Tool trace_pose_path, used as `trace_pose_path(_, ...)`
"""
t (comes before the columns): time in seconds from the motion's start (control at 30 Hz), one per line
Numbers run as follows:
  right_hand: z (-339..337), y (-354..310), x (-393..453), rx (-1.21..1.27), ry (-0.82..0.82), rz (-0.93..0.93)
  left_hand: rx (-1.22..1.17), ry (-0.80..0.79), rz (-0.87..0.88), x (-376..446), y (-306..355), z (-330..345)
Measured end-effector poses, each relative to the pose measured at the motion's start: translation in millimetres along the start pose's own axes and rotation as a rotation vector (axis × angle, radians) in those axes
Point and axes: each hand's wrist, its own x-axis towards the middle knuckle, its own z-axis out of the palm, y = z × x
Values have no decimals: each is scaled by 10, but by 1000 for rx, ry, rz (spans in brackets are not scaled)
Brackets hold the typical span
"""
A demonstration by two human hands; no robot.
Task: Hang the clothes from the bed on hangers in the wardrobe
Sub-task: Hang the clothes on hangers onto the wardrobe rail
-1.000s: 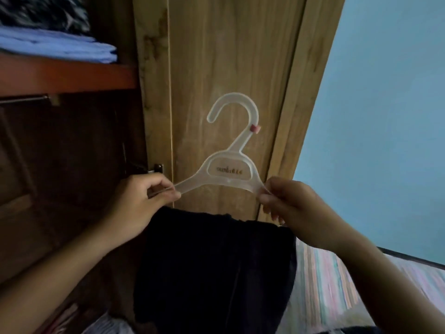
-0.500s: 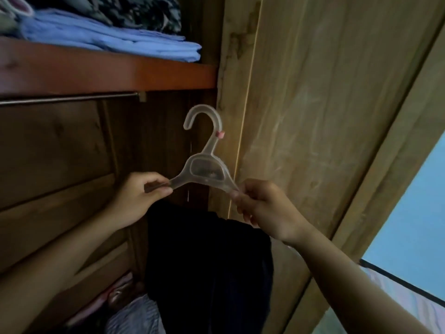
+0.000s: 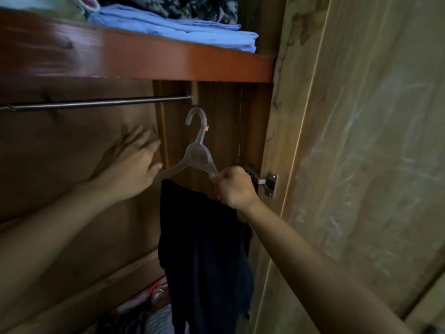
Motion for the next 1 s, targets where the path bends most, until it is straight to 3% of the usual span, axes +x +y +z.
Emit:
trace_pose_path(0.13, 216, -134, 445, 89, 54, 34, 315, 98, 26, 116, -326, -66)
trace_pose_path(0.27, 273, -353, 847, 165, 86, 46, 401, 131, -85, 220, -541, -104)
trace_pose_path(0.43, 391, -544, 1129, 109, 129, -10, 376, 78, -192, 312, -710, -78)
trace_pose_path(0.8, 507, -526, 1516, 97, 40, 38, 328, -24, -207, 243, -816, -6)
trace_pose_path(1.0, 598, -384, 1631, 39, 73, 96, 294, -41, -221, 224, -779, -56)
